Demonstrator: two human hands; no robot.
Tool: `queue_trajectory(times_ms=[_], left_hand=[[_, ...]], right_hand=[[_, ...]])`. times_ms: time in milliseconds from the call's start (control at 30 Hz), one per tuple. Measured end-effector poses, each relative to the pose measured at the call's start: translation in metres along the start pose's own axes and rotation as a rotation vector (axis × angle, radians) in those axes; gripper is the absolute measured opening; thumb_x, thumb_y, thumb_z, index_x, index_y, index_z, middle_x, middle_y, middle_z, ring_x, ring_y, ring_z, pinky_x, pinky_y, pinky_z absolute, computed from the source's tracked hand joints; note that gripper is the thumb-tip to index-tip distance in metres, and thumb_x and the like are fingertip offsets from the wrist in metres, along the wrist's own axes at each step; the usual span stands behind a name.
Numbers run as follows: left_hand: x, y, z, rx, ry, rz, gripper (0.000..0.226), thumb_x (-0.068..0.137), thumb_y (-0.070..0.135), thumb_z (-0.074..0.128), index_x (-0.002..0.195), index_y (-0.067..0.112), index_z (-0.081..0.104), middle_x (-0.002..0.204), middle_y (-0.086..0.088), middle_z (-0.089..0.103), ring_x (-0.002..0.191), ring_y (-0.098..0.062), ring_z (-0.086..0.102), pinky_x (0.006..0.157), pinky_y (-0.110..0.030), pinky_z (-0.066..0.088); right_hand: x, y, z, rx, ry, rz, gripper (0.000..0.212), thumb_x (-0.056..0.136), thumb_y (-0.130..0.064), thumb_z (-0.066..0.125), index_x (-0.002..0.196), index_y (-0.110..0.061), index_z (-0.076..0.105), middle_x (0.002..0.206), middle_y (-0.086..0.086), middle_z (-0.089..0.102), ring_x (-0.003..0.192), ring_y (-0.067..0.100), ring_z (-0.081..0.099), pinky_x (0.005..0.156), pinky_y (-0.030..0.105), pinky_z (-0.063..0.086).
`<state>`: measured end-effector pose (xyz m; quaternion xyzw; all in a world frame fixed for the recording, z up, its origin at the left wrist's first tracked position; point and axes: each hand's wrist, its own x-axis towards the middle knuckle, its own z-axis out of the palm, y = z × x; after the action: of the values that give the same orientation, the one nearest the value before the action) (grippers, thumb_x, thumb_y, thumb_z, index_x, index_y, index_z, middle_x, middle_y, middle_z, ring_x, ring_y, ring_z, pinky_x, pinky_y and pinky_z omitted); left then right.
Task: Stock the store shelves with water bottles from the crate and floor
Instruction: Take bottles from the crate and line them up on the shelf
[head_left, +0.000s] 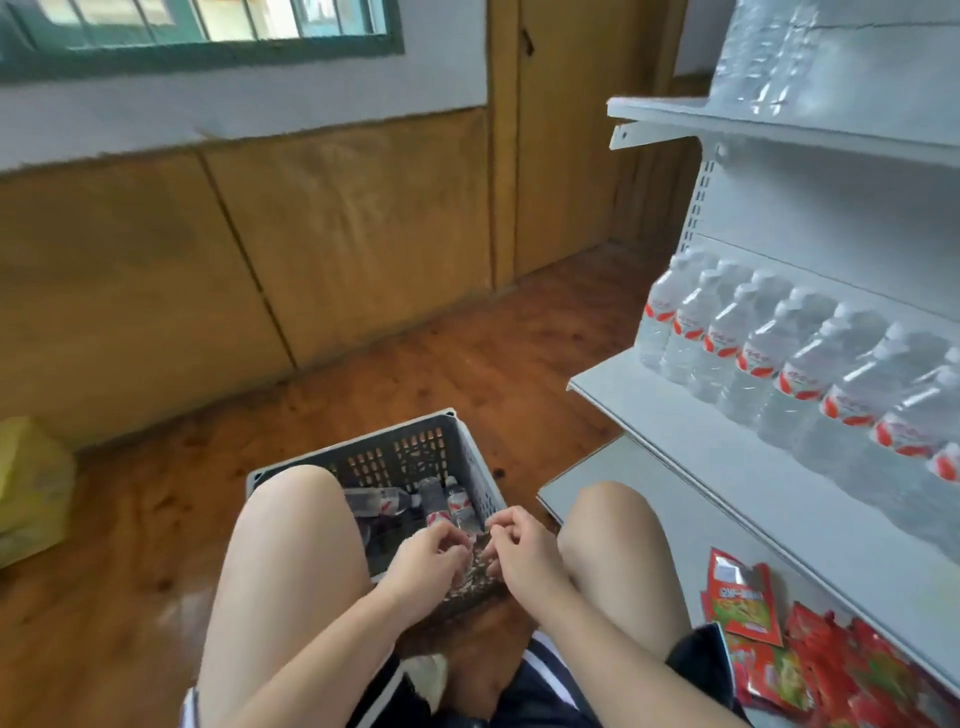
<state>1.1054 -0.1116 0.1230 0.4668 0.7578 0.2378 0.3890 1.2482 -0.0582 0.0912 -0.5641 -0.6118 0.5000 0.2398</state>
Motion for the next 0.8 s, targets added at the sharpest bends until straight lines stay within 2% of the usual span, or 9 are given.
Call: queue_trajectory(times_ms=[133,233,367,433,533,600,800], left_hand=[[-0.014,-0.036,-0.036,-0.071,0.164,-0.084,0.016,0.096,0.015,0.053,0.093,0.024,0.067,0.088,0.003,0.075,0.074,-0.012,0.072,0.070,-0.033,0.057],[-0.028,-0.065,-0.054,-0.180,0.274,-0.174,0.017,0.097,0.013,0.053,0.093,0.021,0.067,0.089,0.001,0.075,0.073,-0.013,0.072,0.067,-0.030,0.055],[-0.040,-0.104,-0.060,-0.323,0.356,-0.259,0.017,0.094,0.008,0.054,0.090,0.017,0.068,0.083,-0.003,0.076,0.070,-0.017,0.071,0.074,-0.040,0.058],[-0.046,-0.118,-0.062,-0.382,0.385,-0.301,0.017,0.094,0.005,0.054,0.092,0.014,0.068,0.083,-0.005,0.076,0.069,-0.017,0.069,0.069,-0.035,0.055],[-0.053,-0.133,-0.066,-0.437,0.443,-0.367,0.019,0.097,0.003,0.050,0.097,0.009,0.067,0.088,-0.007,0.075,0.068,-0.016,0.068,0.056,-0.019,0.049],[-0.054,-0.143,-0.070,-0.501,0.486,-0.407,0.020,0.098,0.000,0.047,0.097,0.003,0.066,0.090,-0.014,0.073,0.066,-0.017,0.064,0.053,-0.018,0.047],[-0.014,-0.185,-0.071,-0.535,0.419,-0.544,0.020,0.100,0.006,0.049,0.097,0.011,0.068,0.090,-0.009,0.075,0.071,-0.017,0.066,0.070,-0.030,0.055]], right_hand=[[0.003,-0.025,0.033,-0.022,-0.145,-0.051,0.013,0.106,-0.029,0.047,0.103,-0.029,0.060,0.084,-0.003,0.071,0.073,0.015,0.070,0.069,0.026,0.061],[0.001,-0.032,0.053,-0.068,-0.257,-0.066,0.012,0.105,-0.027,0.049,0.102,-0.030,0.060,0.083,0.000,0.071,0.071,0.016,0.069,0.072,0.033,0.063],[0.005,-0.035,0.067,-0.139,-0.384,-0.079,0.015,0.104,-0.020,0.049,0.099,-0.024,0.062,0.081,0.008,0.071,0.065,0.016,0.064,0.067,0.034,0.059],[0.014,-0.041,0.074,-0.164,-0.436,-0.090,0.014,0.105,-0.016,0.048,0.102,-0.019,0.062,0.083,0.012,0.071,0.062,0.016,0.062,0.060,0.028,0.056],[0.036,-0.048,0.090,-0.173,-0.495,-0.058,0.014,0.105,-0.014,0.047,0.103,-0.015,0.061,0.079,0.010,0.070,0.057,0.015,0.062,0.051,0.021,0.049],[0.055,-0.049,0.103,-0.170,-0.510,-0.024,0.014,0.104,-0.013,0.048,0.100,-0.014,0.061,0.076,0.010,0.070,0.054,0.016,0.062,0.048,0.021,0.048],[0.126,-0.032,0.140,-0.200,-0.509,0.072,0.013,0.102,-0.011,0.049,0.097,-0.014,0.060,0.072,0.008,0.069,0.053,0.018,0.062,0.045,0.025,0.045]])
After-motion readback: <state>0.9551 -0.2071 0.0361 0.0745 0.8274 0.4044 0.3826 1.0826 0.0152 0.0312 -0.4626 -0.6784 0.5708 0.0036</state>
